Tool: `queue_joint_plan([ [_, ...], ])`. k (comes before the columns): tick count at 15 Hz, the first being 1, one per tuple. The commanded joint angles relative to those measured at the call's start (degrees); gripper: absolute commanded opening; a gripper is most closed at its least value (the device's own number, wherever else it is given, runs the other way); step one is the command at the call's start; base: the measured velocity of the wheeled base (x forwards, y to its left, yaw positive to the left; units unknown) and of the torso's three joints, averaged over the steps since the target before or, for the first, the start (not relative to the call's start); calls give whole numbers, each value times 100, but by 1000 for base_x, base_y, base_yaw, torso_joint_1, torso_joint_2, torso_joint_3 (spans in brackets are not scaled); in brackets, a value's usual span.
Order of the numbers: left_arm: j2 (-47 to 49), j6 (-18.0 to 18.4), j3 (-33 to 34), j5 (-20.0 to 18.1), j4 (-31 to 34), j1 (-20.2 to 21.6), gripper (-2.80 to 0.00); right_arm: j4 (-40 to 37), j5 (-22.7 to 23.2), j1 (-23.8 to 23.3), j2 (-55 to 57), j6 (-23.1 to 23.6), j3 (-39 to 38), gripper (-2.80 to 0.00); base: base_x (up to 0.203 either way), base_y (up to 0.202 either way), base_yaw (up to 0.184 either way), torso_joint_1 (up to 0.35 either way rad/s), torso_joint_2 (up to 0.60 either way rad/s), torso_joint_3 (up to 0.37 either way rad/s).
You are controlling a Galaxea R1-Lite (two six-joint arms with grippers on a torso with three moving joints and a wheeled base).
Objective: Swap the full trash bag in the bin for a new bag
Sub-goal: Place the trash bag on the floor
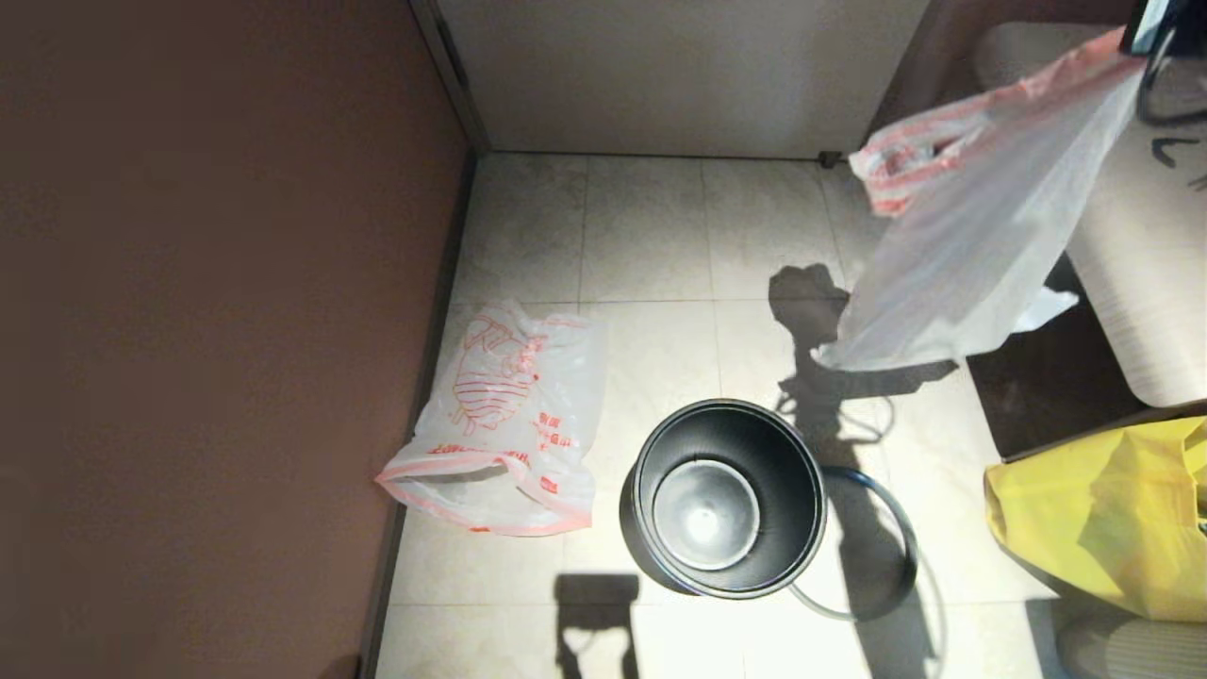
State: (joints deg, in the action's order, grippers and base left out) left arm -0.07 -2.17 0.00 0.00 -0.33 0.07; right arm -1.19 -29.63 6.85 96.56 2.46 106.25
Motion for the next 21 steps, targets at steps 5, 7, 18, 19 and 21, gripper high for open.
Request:
queue_joint_plan([
  [5, -1, -3, 0, 0, -2, 1, -280, 361, 314, -1231, 2883, -1000, -1186, -280, 0, 0, 0, 0, 0, 0],
  [7, -1, -3, 8, 0, -2, 10, -280, 814, 321, -1287, 3689, -1130, -1745, -280, 0, 0, 0, 0, 0, 0],
  [18, -1, -3, 0, 0, -2, 1, -280, 1201, 300, -1089, 5742, -914, -1186, -280, 0, 0, 0, 0, 0, 0],
  [19, -1, -3, 0, 0, -2, 6, -280, 1201, 300, -1075, 5733, -905, -1200, -280, 0, 0, 0, 0, 0, 0],
  [21, -1, -3, 0, 0, -2, 1, -280, 1189, 260, -1066, 5564, -940, -1336, 0, 0, 0, 0, 0, 0, 0],
])
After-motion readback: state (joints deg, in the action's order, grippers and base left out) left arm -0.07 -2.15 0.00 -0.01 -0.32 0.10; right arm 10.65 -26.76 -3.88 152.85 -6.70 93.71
